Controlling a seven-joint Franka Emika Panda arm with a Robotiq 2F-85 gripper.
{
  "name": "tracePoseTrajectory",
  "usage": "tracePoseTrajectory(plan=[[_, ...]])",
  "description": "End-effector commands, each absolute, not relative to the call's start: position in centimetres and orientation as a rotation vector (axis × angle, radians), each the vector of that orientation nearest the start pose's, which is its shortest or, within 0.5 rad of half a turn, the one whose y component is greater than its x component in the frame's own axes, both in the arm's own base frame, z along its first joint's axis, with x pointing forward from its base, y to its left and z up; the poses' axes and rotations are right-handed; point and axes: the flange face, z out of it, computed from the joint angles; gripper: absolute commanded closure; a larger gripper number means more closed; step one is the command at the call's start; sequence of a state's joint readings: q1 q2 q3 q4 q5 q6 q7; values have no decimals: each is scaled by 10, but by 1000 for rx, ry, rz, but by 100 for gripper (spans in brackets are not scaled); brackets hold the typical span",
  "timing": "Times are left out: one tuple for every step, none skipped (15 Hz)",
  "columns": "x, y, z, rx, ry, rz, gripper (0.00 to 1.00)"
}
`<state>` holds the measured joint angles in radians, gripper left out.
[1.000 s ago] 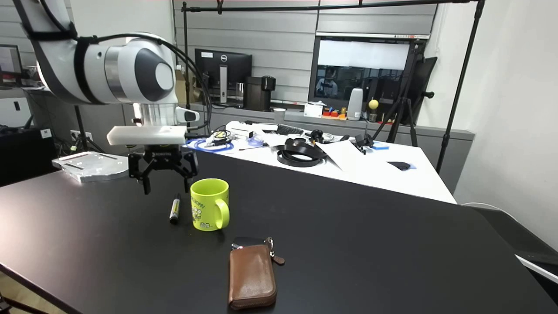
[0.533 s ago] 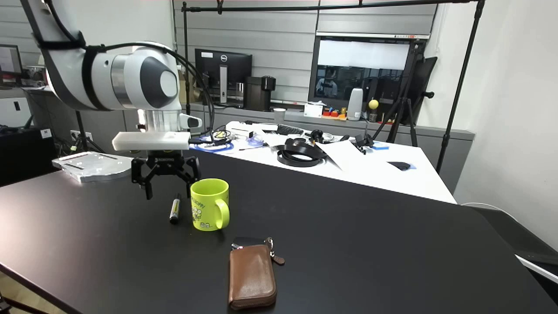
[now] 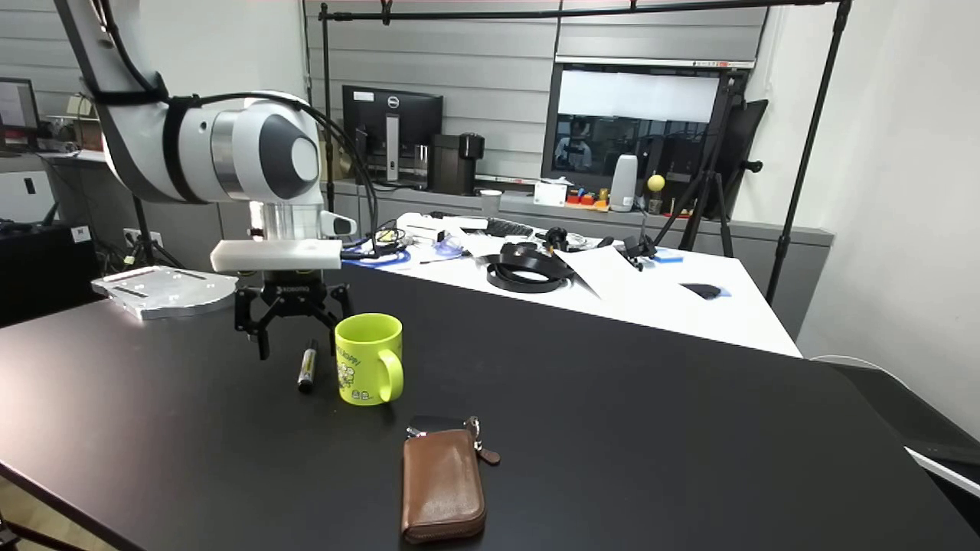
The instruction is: Pick up the marker and put it in the cup
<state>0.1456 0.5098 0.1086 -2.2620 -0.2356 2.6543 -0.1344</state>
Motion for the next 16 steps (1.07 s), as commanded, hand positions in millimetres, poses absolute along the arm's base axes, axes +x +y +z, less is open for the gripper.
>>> tracePoseTrajectory(plan=[[511, 147, 114, -3035, -991, 212, 0], [512, 148, 112, -3033, -1001, 216, 0], [514, 148, 111, -3037, -1001, 218, 0], [515, 149, 110, -3040, -1000, 215, 25], [516, 150, 110, -3040, -1001, 206, 26], [517, 151, 111, -3042, -1002, 199, 33], [518, 152, 113, -3044, -1003, 191, 40], [519, 152, 114, -3046, -1003, 184, 49], [520, 152, 116, -3047, -1004, 179, 55], [520, 152, 117, -3047, -1003, 174, 61], [520, 152, 117, -3048, -1001, 170, 69], [520, 152, 118, -3048, -1001, 169, 75], [521, 151, 117, -3048, -994, 172, 83], [521, 150, 117, -3048, -990, 171, 89], [521, 149, 117, -3050, -986, 171, 95], [521, 148, 118, -3050, -982, 169, 99]])
